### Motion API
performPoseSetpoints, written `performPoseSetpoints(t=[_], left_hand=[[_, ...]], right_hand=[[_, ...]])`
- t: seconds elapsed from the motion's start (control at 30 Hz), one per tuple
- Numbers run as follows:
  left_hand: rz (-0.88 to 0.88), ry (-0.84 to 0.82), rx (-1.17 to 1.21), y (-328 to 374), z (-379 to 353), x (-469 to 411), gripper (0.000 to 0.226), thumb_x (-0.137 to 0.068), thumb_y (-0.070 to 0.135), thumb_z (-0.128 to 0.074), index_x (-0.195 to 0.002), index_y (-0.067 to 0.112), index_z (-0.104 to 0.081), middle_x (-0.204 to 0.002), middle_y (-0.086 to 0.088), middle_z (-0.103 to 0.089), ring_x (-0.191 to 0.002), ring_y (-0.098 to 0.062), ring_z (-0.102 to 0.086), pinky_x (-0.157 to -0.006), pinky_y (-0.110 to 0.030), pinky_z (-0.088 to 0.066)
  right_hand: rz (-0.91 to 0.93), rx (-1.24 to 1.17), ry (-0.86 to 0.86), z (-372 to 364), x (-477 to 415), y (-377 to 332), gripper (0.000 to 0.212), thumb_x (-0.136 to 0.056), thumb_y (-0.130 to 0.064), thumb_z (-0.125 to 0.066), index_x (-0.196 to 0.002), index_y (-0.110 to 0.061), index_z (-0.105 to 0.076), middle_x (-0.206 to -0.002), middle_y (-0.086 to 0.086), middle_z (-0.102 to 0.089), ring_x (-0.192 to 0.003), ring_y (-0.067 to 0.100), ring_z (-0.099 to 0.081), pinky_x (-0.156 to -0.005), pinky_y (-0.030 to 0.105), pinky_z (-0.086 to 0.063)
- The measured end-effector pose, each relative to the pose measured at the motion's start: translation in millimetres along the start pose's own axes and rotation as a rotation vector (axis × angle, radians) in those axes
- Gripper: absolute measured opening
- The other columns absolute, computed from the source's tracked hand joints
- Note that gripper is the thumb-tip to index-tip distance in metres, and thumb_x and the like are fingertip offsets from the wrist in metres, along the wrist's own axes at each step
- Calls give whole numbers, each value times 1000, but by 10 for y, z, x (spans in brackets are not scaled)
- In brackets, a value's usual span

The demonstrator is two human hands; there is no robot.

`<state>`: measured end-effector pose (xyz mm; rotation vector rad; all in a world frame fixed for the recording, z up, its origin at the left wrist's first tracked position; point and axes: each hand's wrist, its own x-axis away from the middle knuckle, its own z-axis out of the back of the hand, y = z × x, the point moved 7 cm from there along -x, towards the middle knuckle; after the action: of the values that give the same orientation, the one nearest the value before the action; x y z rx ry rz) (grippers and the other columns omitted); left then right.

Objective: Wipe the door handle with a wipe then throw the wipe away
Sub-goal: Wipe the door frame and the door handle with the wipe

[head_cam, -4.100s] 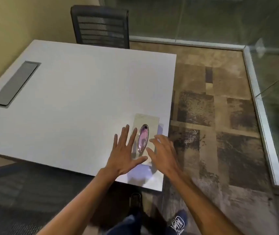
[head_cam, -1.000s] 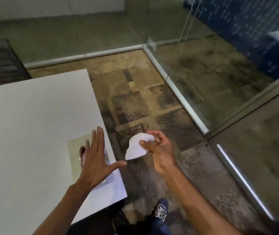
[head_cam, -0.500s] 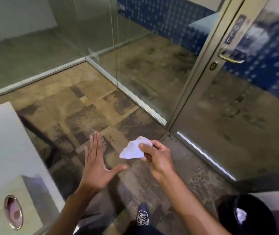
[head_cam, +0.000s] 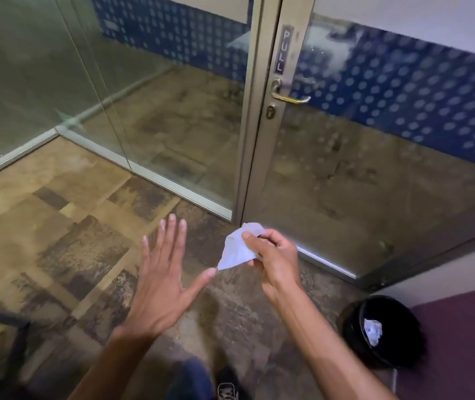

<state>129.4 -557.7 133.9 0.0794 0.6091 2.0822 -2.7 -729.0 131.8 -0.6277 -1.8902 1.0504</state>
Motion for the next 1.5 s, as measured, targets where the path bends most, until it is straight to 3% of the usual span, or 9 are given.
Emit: performPoseSetpoints(t=[0.17,0.43,0.53,0.77,1.1,1.3,1.5], left_hand=[[-116,-8,-16,98,-103,-642,99,-97,83,-26,-168,24,9,-177,1,16,-164,-21,12,-131,-62,-1],[-273,-19,-60,110,-205,-1869,91,-101,77,-23,-168,24,7,-177,-1,15,-164,-23,13,-130,-58,3],[-316,-25,-72,100,-196,-2362,88,-101,74,-22,-168,24,5,-177,-3,14,-164,-24,12,-131,-62,-2],[-416,-25,-55,94,-187,-3329,88,-102,69,-28,-168,20,2,-178,-5,10,-164,-23,10,-131,-62,-3],[-497,85,-57,241,-240,-4237,88,-103,68,-29,-168,19,4,-177,-7,15,-164,-26,10,-131,-59,6],[-516,202,-21,454,-202,-4729,84,-105,62,-35,-168,14,-5,-177,-13,6,-164,-31,7,-130,-63,3],[-498,329,-33,632,-152,-5239,83,-105,63,-32,-168,19,-1,-176,-15,5,-163,-27,11,-130,-60,7]], right_hand=[[67,-25,96,98,-295,-307,22,-89,0,-75,-78,-11,-60,-52,-8,-59,-51,11,-53,-46,22,-42],[121,-148,168,-49,-964,-745,12,-93,-4,-72,-85,-10,-65,-71,0,-70,-64,12,-67,-66,32,-59],[151,-163,230,-146,-1242,-927,10,-93,-8,-73,-89,-7,-63,-82,9,-67,-74,20,-64,-72,37,-54],[221,-224,363,-289,-1715,-1318,12,-95,-9,-72,-85,-13,-66,-77,3,-72,-67,10,-73,-55,22,-57],[289,-345,439,-239,-2219,-1731,3,-99,-12,-67,-101,-14,-66,-91,5,-77,-82,17,-75,-64,29,-62],[320,-437,397,-176,-2520,-2041,19,-95,-5,-70,-112,-11,-67,-92,1,-80,-85,16,-78,-68,30,-65],[423,-387,450,-140,-2881,-2515,21,-90,5,-71,-91,-16,-69,-76,-6,-78,-70,6,-74,-55,20,-58]])
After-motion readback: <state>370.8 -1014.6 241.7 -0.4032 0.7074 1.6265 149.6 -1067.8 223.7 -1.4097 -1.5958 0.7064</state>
